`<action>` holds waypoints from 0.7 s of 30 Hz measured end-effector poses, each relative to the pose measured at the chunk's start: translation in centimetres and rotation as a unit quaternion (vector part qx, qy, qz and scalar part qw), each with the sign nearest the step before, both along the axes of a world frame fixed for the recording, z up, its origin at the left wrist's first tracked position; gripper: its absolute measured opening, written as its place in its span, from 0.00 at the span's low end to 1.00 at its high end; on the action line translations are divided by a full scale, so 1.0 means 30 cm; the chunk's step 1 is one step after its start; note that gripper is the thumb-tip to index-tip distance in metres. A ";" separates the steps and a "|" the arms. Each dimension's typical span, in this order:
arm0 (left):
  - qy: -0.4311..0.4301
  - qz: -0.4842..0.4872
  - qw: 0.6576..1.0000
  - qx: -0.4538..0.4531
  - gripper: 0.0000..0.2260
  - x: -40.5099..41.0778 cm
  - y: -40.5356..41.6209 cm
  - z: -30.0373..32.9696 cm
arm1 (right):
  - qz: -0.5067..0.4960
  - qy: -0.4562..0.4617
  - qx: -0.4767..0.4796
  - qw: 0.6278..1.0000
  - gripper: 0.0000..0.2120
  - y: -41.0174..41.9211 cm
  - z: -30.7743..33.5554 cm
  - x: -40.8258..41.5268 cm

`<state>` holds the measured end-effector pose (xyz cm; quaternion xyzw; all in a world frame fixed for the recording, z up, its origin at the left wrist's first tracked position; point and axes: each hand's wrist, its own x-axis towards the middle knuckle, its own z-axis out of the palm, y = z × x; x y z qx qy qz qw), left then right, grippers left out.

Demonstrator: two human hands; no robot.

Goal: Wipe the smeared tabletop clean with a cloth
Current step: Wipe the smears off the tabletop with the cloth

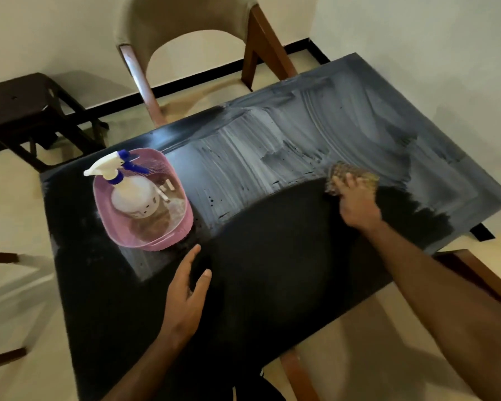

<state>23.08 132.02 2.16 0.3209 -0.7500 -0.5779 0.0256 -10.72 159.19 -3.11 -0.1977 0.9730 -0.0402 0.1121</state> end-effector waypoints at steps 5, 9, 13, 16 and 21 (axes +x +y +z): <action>-0.004 -0.031 0.999 0.024 0.27 -0.108 0.080 -0.033 | -0.246 -0.057 0.032 0.967 0.31 0.516 -0.007 -0.165; 0.000 -0.056 0.998 0.016 0.28 -0.161 0.105 -0.055 | -0.281 -0.043 0.019 0.958 0.34 0.463 -0.013 -0.121; 0.018 -0.071 0.997 0.010 0.27 -0.222 0.121 -0.074 | -0.097 0.010 -0.011 0.995 0.34 0.105 0.005 0.052; 0.031 -0.084 0.996 0.014 0.26 -0.271 0.135 -0.089 | 0.043 -0.016 -0.054 0.998 0.34 -0.160 -0.003 0.281; 0.052 -0.082 0.995 0.039 0.26 -0.347 0.141 -0.112 | 0.242 -0.070 -0.069 0.965 0.33 -0.279 -0.058 0.563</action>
